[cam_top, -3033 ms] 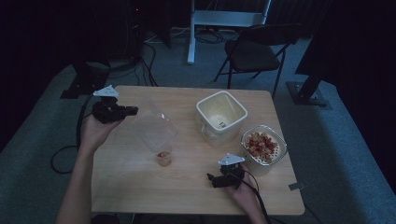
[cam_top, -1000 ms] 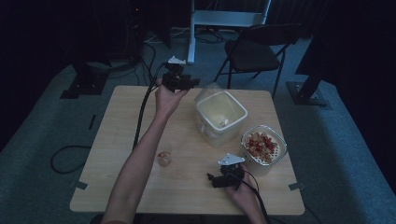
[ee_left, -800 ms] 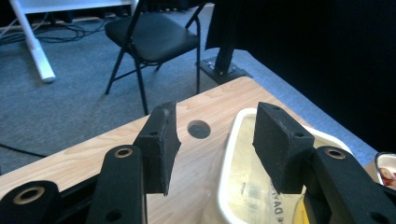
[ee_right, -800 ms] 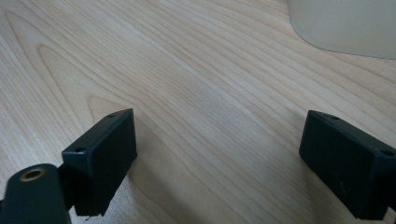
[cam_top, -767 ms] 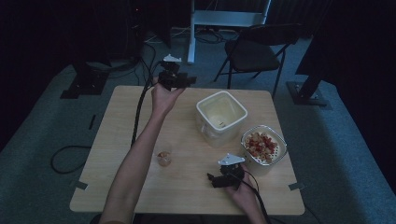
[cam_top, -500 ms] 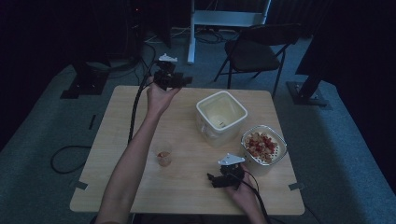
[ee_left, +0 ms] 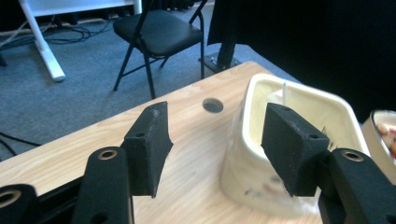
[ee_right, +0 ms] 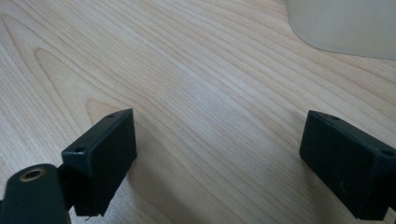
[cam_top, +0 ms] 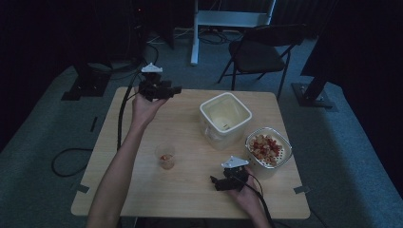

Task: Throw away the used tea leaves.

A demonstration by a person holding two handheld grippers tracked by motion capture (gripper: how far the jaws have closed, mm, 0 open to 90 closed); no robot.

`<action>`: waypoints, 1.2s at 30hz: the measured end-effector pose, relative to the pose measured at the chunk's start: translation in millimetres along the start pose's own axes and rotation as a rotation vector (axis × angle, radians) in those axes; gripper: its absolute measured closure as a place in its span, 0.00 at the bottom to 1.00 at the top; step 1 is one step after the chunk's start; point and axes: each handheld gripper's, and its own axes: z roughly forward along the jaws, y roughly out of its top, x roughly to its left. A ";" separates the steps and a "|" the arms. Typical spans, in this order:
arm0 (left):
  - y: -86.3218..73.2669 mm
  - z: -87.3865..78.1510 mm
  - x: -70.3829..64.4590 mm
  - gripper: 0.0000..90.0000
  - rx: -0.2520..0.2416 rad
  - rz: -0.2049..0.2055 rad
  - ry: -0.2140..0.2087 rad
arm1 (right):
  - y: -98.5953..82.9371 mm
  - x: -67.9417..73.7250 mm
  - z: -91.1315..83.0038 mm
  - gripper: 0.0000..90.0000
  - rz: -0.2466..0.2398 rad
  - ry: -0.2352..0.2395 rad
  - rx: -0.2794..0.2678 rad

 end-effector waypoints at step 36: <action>-146.0 -62.5 -23.3 0.33 0.000 0.100 -0.102 | -0.2 -0.4 -0.1 0.12 -0.003 0.002 0.001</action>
